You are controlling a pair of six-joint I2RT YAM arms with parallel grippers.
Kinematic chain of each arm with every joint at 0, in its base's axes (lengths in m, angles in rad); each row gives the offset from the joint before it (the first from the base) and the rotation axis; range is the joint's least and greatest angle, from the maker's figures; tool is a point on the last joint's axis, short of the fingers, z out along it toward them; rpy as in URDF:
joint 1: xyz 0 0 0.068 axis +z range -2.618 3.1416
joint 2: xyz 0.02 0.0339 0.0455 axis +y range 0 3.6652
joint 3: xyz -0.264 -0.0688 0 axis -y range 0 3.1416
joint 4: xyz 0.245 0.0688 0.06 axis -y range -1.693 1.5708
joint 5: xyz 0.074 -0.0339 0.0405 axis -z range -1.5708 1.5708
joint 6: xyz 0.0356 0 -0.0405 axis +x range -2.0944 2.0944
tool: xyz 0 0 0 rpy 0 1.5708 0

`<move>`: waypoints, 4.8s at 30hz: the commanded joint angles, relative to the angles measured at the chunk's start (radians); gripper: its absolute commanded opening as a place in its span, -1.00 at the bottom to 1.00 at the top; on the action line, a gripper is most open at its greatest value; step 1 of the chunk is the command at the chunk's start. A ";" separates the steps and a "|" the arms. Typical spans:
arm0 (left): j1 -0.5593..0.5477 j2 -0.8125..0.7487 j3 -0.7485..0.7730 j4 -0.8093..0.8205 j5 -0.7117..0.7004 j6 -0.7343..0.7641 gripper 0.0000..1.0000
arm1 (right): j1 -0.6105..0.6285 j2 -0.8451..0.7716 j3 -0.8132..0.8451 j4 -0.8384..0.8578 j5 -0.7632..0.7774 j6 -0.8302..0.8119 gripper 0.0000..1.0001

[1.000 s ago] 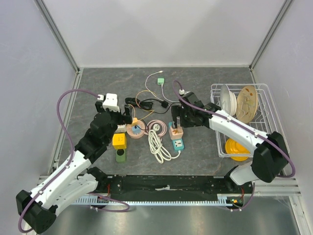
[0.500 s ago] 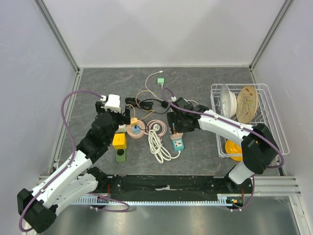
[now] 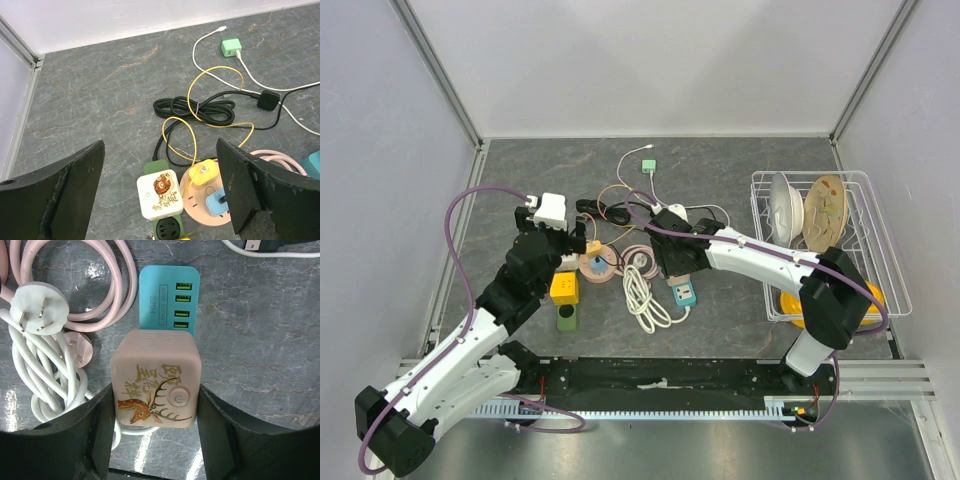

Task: Insert the plug
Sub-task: Press the plug into the socket, then adjust the socket at the center of the board.

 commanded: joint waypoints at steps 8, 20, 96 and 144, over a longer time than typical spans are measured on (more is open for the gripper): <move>0.006 -0.024 -0.013 0.067 -0.031 0.042 0.95 | 0.038 0.162 -0.021 -0.130 0.155 0.008 -1.00; 0.006 -0.029 -0.017 0.065 -0.030 0.045 0.94 | 0.039 0.224 -0.180 -0.058 0.092 0.008 -1.00; 0.004 -0.043 -0.026 0.059 -0.020 0.021 0.94 | 0.200 -0.052 -0.449 0.286 0.150 0.112 0.01; -0.365 0.827 0.451 -0.238 0.711 -0.601 0.50 | -0.325 -0.381 -0.194 0.396 0.095 -0.227 0.96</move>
